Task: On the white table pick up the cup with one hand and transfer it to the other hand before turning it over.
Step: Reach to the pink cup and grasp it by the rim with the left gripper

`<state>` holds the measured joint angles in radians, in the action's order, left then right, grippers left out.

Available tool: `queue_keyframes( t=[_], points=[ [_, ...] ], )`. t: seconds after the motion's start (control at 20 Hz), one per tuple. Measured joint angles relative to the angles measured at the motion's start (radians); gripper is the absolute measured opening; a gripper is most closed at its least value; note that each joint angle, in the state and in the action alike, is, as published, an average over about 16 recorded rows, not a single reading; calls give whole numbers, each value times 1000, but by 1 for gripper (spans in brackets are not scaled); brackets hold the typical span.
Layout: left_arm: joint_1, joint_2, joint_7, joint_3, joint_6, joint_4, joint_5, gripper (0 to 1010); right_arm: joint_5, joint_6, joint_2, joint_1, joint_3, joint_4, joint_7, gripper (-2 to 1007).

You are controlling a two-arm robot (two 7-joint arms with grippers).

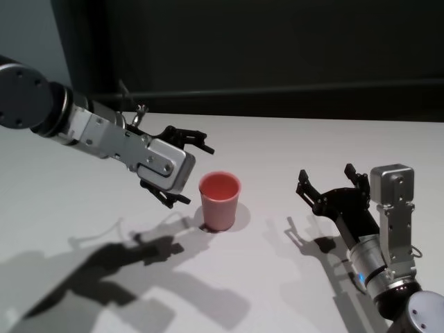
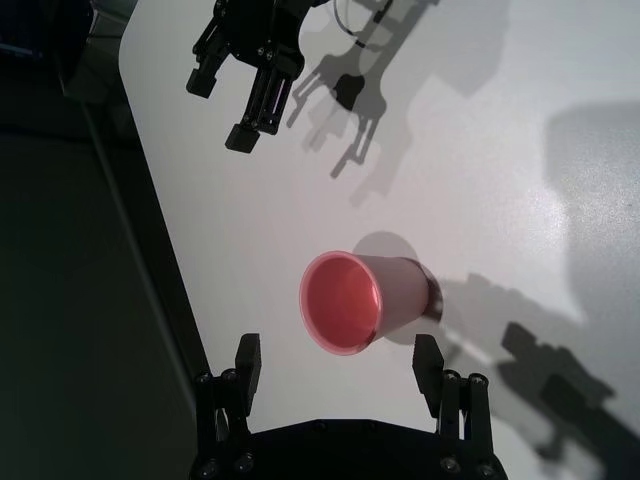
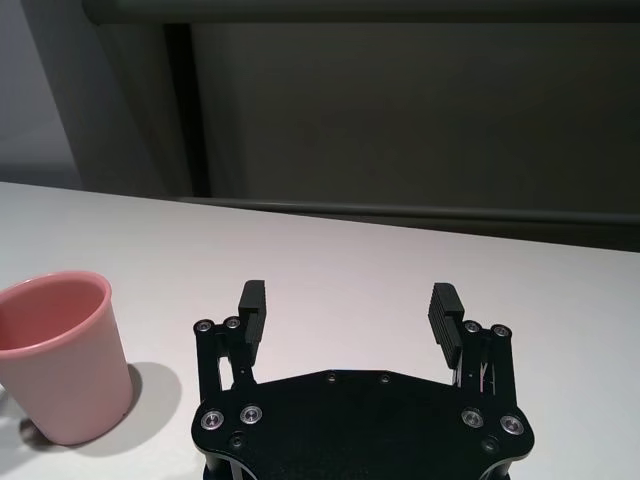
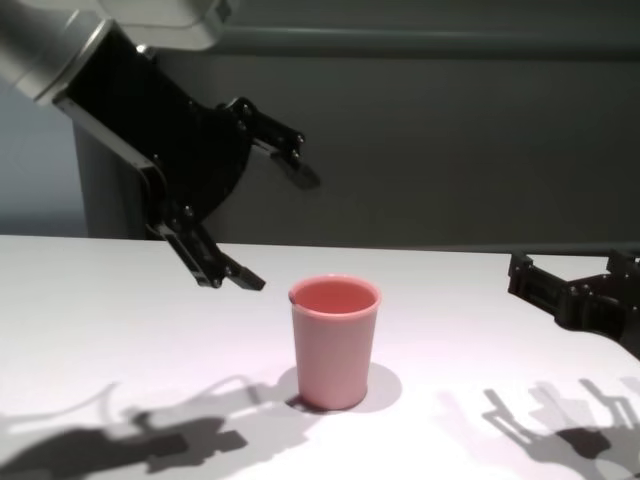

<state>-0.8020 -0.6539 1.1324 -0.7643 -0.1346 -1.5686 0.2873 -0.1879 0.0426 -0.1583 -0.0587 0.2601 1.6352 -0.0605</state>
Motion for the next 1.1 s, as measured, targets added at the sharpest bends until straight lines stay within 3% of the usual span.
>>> queue_keyframes(
  t=[0.6, 1.1],
  points=[
    [-108, 70, 90, -138, -41, 79, 90, 1001, 0, 0, 0, 0, 0, 0, 0, 1000],
    [-157, 113, 107, -204, -53, 151, 132, 1001, 0, 0, 0, 0, 0, 0, 0, 1000]
  ],
)
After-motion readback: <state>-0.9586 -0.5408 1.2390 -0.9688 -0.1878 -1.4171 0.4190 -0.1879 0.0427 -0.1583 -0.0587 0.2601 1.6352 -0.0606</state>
